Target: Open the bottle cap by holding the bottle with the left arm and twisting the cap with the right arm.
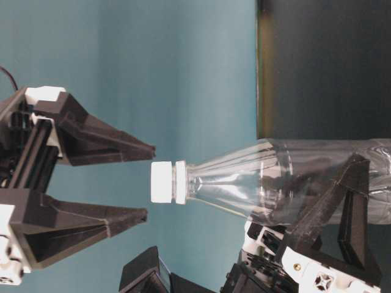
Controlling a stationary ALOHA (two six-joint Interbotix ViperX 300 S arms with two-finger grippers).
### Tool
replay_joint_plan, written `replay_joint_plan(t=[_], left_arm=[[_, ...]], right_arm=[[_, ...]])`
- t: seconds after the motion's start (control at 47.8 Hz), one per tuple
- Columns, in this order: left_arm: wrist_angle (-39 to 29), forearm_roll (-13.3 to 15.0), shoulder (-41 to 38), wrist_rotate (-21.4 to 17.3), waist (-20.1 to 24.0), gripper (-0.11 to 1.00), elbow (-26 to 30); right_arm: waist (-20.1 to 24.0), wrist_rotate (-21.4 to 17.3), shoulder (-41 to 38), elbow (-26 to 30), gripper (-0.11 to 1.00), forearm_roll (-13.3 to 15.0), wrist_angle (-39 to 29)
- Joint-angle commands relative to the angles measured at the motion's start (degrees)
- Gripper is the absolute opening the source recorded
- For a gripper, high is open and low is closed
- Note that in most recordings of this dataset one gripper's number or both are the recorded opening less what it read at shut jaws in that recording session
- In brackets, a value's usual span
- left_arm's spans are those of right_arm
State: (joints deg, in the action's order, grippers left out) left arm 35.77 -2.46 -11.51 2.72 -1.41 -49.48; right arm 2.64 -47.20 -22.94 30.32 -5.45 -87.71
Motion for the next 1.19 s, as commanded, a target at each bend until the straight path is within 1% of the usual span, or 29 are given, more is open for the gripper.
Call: replay_joint_plan(t=[0.0,0.125,0.251,0.376,0.564,0.69,0.753,0.836,0.92,0.941,0.983,1.087,1.171], left_arm=[[-0.44,-0.09,-0.26,0.18,0.09,0.80,0.09],[-0.44,-0.18,-0.18,0.18,0.09,0.80,0.09],[-0.44,-0.18,-0.18,0.18,0.09,0.80,0.09],[-0.35,-0.18,-0.26,0.18,0.09,0.80,0.18],[-0.35,-0.18,-0.18,0.18,0.18,0.80,0.09],[-0.35,-0.09,-0.26,0.18,0.18,0.80,0.09],[-0.44,-0.09,-0.18,0.18,0.18,0.80,0.00],[-0.35,-0.18,-0.26,0.18,0.18,0.80,0.09],[-0.35,-0.18,-0.18,0.00,0.18,0.80,0.18],[-0.35,-0.09,-0.26,0.00,0.18,0.80,0.18],[-0.44,-0.09,-0.26,0.00,0.18,0.80,0.18],[-0.44,-0.18,-0.26,0.00,0.18,0.80,0.09],[-0.53,-0.18,-0.26,-0.09,0.18,0.80,0.09]], right_arm=[[0.00,-0.44,0.35,-0.62,0.78,-0.18,0.62],[0.00,-0.35,0.53,-2.02,0.72,-0.18,0.88],[0.00,-0.26,0.70,-3.25,0.58,-0.18,2.55],[0.00,-0.18,0.88,-3.78,0.39,-0.18,3.87],[0.00,0.88,0.88,-3.78,0.38,-0.26,3.96],[-0.09,4.13,0.88,-3.78,0.38,-0.18,3.87],[-0.35,7.29,0.97,-3.78,0.38,-0.18,3.34],[-0.44,12.66,0.97,-3.69,0.38,-0.18,2.64],[-0.44,19.69,0.88,-3.69,0.38,-0.18,2.20],[-0.44,22.50,0.88,-3.69,0.38,-0.18,2.20],[-0.44,26.02,0.88,-3.69,0.38,-0.18,2.20],[-0.35,33.75,0.88,-3.69,0.38,-0.18,2.20],[-0.18,39.11,0.88,-3.87,0.38,-0.18,2.02]])
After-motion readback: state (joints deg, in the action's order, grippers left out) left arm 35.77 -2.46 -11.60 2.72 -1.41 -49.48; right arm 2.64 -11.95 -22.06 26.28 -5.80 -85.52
